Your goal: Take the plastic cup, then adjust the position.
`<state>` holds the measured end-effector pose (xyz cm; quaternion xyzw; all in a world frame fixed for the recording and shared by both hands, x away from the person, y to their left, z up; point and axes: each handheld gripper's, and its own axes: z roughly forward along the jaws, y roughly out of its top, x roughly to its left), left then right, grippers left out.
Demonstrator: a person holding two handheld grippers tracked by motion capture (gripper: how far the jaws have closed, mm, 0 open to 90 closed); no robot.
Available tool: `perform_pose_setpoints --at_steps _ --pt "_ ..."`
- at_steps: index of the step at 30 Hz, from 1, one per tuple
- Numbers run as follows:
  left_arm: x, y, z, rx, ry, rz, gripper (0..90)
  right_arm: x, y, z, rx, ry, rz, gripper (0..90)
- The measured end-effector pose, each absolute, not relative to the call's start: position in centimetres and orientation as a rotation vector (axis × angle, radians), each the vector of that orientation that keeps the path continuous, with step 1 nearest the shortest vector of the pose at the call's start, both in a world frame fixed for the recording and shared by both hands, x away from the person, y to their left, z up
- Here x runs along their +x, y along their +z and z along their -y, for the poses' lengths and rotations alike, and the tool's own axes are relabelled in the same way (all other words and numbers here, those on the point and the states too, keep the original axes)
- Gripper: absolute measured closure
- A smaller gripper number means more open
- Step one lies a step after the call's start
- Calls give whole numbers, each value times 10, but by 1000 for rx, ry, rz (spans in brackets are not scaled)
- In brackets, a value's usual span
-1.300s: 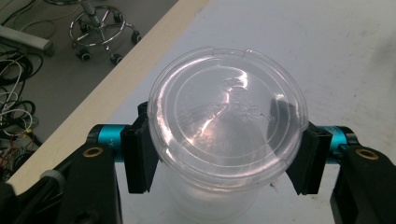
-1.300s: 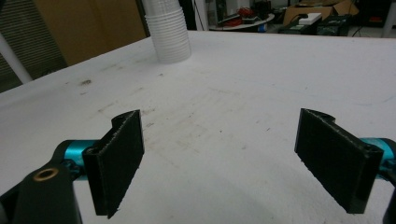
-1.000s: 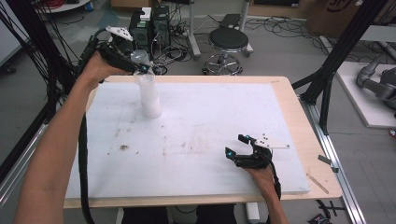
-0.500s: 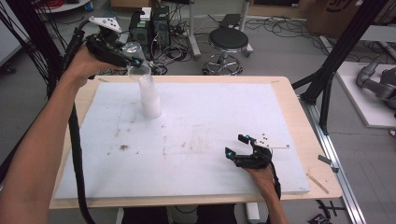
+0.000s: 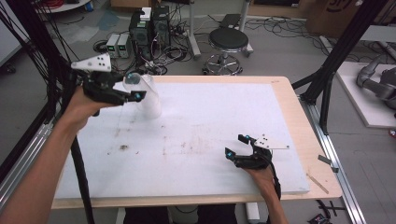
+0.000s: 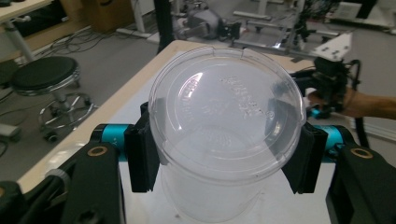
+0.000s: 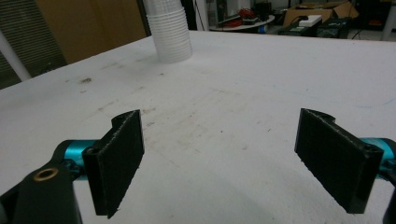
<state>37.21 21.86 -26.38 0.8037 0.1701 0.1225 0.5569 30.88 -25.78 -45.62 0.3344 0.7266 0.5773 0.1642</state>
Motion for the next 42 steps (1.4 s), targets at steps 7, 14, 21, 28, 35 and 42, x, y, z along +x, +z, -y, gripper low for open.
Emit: perform_pose_setpoints --at_steps 7,14,21,28,35,42 --pt "338 -304 -200 1826 208 -342 389 310 -456 258 963 1644 -2079 158" --pt "323 -335 -195 1700 193 -324 390 311 -456 257 966 1632 -2091 158" --pt "324 -365 -189 1644 138 -305 389 309 -456 256 950 1618 -2076 158" --pt "327 -385 -180 1654 96 -302 384 306 -456 256 918 1614 -2051 158" --pt "327 -390 -177 1650 88 -290 389 306 -456 255 934 1614 -2060 158" --pt "325 -389 -176 1653 91 -283 389 306 -456 255 927 1616 -2070 158"
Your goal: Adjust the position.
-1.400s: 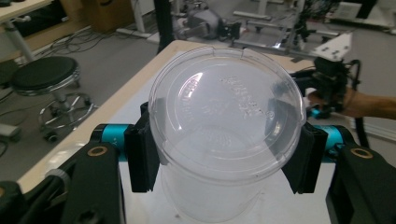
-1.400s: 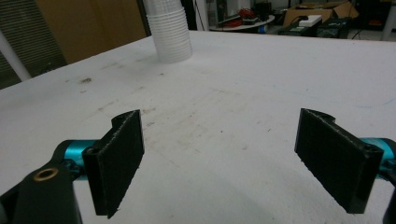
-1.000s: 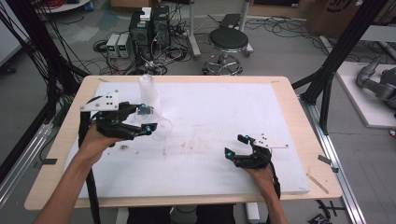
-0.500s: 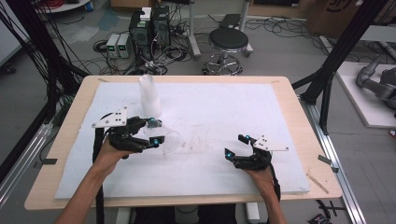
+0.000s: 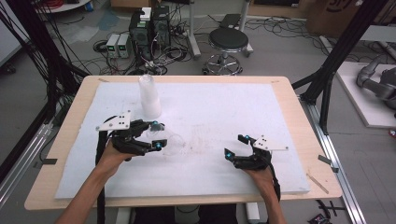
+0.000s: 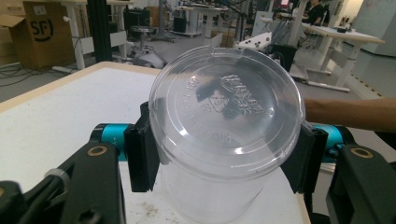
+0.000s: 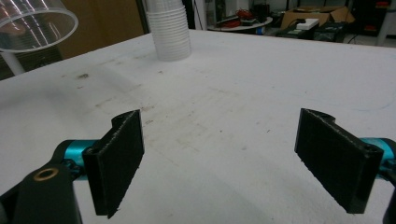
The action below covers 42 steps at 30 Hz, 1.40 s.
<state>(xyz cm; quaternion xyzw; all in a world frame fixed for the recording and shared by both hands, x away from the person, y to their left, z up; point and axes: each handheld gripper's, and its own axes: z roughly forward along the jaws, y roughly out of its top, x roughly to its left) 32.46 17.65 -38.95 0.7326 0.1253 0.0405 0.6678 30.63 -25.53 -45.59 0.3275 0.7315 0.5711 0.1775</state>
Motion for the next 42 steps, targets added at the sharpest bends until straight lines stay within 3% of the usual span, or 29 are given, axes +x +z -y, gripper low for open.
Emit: perform_pose_setpoints --at_steps 9,25,42 --pt "325 -389 -178 1641 100 -289 389 306 -454 258 819 1707 -2110 158" --pt "318 -377 -173 1612 85 -246 390 309 -399 220 434 1942 -2279 158" --pt "316 -373 -148 1624 54 -198 390 322 -386 187 251 1998 -2365 158"
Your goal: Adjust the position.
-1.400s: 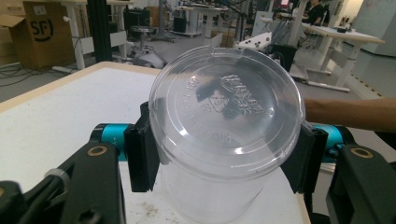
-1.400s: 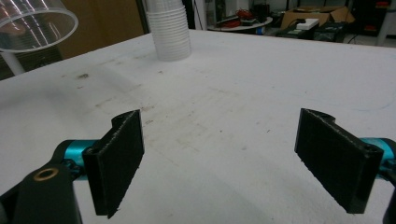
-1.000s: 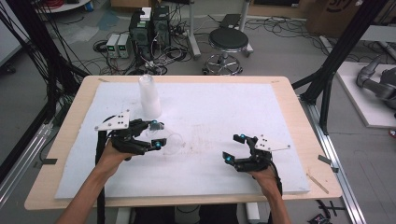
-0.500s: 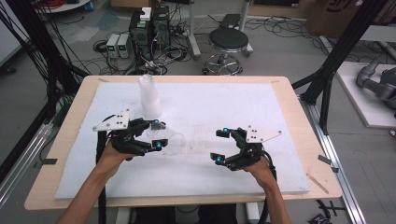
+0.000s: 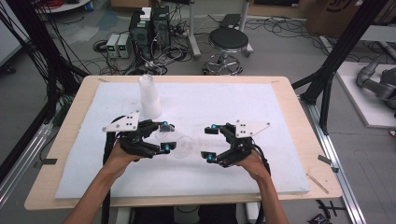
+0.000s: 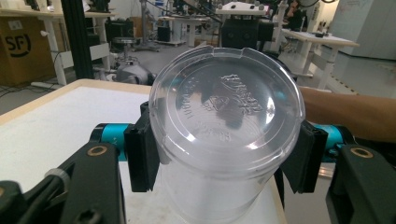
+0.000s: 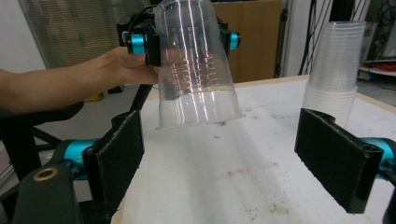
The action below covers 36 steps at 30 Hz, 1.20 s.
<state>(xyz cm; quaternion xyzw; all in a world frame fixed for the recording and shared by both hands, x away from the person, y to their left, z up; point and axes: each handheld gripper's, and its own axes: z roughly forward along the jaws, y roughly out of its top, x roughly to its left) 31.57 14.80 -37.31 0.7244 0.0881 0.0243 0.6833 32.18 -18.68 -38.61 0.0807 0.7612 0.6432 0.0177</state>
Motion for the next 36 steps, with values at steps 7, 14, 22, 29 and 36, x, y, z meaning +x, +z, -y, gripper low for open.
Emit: perform_pose_setpoints --at_steps 7,14,22,29,36 --pt "315 -372 -135 1627 40 -175 391 326 -379 168 176 2006 -2410 158" --pt "314 -368 -127 1619 33 -156 391 328 -374 150 111 1989 -2446 158" --pt "312 -366 -121 1619 25 -138 392 327 -378 139 74 1962 -2486 158" --pt "313 -367 -121 1620 25 -137 392 327 -380 136 55 1938 -2506 224" --pt "313 -368 -124 1623 23 -139 396 326 -380 134 21 1907 -2503 335"
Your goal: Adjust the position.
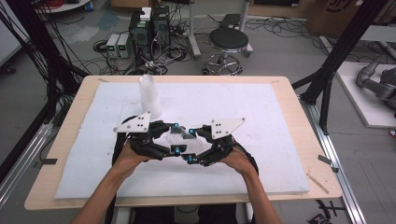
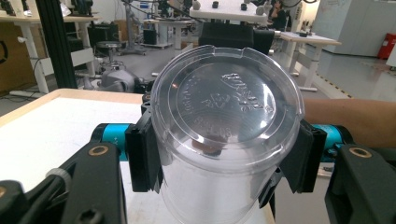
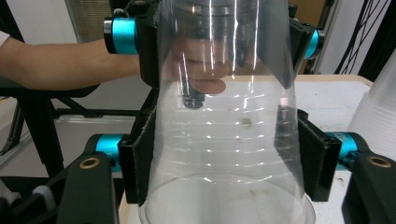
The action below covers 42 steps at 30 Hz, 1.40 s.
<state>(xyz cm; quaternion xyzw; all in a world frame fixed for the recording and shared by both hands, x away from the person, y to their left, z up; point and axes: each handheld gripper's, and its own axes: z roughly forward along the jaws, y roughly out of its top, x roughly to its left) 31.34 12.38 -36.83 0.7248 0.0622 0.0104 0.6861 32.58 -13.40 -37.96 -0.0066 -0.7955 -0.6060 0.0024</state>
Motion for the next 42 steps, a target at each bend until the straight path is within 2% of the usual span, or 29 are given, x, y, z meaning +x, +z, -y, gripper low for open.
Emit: perform_pose_setpoints --at_steps 4,7,9,17,19,25,30,35,42 --pt "313 -370 -125 1631 31 -141 364 326 -380 133 -12 -1892 2498 343" --pt "313 -370 -123 1661 71 -199 121 326 -381 133 -11 -1881 2503 345" --pt "313 -371 -126 1661 66 -200 72 326 -381 133 -11 -1878 2506 349" --pt "311 -369 -136 1734 57 -199 69 326 -381 135 -33 -1843 2521 348" --pt "312 -365 -139 1819 77 -199 69 326 -380 135 -34 -1786 2561 348" --pt "318 -351 -143 2138 4 -191 73 327 -370 129 -23 -1481 2750 349" --pt "321 -347 -137 2358 -3 -203 77 330 -361 119 5 -1176 2875 348" --pt "326 -343 -132 2455 16 -218 78 332 -353 112 8 -1011 2936 348" --pt "327 -342 -124 2480 17 -199 83 334 -348 107 -26 -887 2978 350"
